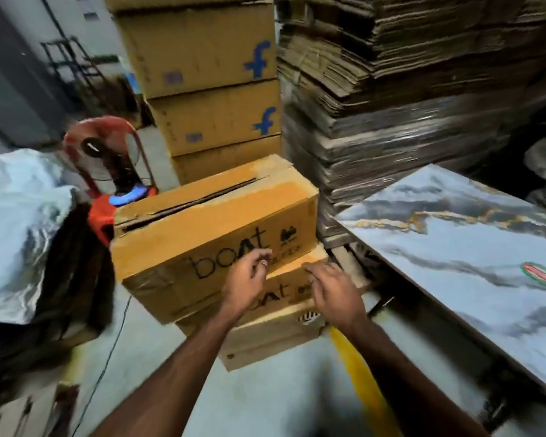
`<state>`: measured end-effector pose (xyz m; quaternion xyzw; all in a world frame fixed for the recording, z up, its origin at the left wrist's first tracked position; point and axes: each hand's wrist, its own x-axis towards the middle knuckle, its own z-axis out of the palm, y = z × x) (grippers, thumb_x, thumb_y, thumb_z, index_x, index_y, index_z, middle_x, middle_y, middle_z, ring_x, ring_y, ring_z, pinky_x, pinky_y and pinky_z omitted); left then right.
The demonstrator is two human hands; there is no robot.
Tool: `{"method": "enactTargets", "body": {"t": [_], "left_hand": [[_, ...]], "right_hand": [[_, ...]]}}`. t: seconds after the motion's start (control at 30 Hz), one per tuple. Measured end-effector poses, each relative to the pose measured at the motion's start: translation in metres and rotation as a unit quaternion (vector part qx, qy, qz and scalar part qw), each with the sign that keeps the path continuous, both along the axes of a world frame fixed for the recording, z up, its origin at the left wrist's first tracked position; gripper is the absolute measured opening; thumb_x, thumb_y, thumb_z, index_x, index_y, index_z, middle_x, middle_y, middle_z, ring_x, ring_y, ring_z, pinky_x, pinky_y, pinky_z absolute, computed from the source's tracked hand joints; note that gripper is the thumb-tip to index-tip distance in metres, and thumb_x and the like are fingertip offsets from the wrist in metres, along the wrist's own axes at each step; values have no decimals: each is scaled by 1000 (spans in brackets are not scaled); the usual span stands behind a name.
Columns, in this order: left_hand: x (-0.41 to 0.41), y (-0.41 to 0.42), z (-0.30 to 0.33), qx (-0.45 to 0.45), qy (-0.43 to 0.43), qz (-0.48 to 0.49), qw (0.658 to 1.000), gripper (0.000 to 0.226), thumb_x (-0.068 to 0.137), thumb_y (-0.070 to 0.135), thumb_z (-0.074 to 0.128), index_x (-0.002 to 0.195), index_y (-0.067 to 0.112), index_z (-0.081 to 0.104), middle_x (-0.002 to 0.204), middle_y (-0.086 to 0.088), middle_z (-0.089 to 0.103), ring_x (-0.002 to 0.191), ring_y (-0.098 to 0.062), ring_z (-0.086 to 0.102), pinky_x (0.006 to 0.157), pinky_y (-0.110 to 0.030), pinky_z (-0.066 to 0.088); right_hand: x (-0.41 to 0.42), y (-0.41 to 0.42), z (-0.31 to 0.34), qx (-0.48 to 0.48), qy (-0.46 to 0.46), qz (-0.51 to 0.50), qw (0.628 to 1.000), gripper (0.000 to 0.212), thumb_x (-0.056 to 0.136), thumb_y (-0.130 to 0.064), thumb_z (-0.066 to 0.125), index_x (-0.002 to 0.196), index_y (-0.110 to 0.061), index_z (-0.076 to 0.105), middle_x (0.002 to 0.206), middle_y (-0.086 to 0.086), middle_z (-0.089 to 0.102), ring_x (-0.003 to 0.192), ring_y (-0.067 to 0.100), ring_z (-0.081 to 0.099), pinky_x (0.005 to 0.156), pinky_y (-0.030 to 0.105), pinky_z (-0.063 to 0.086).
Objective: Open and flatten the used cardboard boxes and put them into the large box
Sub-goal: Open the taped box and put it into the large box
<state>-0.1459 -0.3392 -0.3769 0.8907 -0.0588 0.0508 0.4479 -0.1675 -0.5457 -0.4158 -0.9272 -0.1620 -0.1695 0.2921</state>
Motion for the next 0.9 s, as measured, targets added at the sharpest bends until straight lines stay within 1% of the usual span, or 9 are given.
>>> {"method": "enactTargets", "body": {"t": [0.17,0.27,0.37,0.5,0.57,0.63,0.7,0.8,0.9], "left_hand": [[27,64,11,-7,-49,123,991,26,98,6,52,116,15,68,114,7,67,103,-5,58,86,-20,45],[47,91,4,32,-70,167,983,24,96,6,55,114,12,70,114,-1,69,106,-15,61,93,-29,49],[68,115,-4,107,-50,213,970,23,94,12,57,113,17,70,117,-1,67,113,-22,57,100,-42,45],[93,142,4,259,-2,221,940,32,92,25,60,124,25,61,133,-3,53,128,-23,43,112,-48,33],[110,160,11,286,36,242,927,38,91,30,60,129,27,56,138,-6,47,133,-26,38,114,-50,30],[127,180,15,296,63,275,913,36,93,34,54,128,26,56,134,-10,50,129,-30,41,110,-49,35],[139,197,17,317,53,300,898,36,95,38,49,125,20,57,126,-14,52,118,-32,46,102,-46,42],[152,211,21,338,-21,317,886,30,92,34,51,111,12,61,114,-15,53,107,-33,50,92,-42,44],[163,222,31,288,-77,339,892,22,89,30,50,95,12,62,99,-11,61,92,-28,56,80,-40,42]], "right_hand": [[42,56,3,-8,22,61,998,43,89,-13,48,129,-15,62,122,3,64,114,23,55,99,42,47],[68,85,4,-21,24,87,996,44,91,-17,46,133,-13,59,131,6,59,124,24,49,102,46,45],[93,120,10,-38,25,105,993,48,92,-17,50,140,-15,52,143,9,48,133,27,41,105,50,44],[114,176,17,-76,36,108,991,69,92,-23,61,154,-24,30,160,9,24,144,29,25,110,53,37],[119,198,14,-129,36,106,985,76,90,-32,65,155,-30,25,162,10,19,147,31,21,109,57,31],[125,212,2,-168,35,93,981,75,88,-43,66,152,-33,30,162,12,20,147,32,20,106,58,29],[128,220,-12,-172,37,73,982,75,86,-51,65,152,-31,33,163,14,19,148,33,17,105,58,28],[129,232,-25,-149,18,34,988,75,87,-54,60,152,-26,34,163,19,15,150,37,11,109,59,22],[123,249,-31,-121,-1,13,993,78,87,-54,60,152,-21,34,163,22,9,150,41,6,113,64,14]]}}
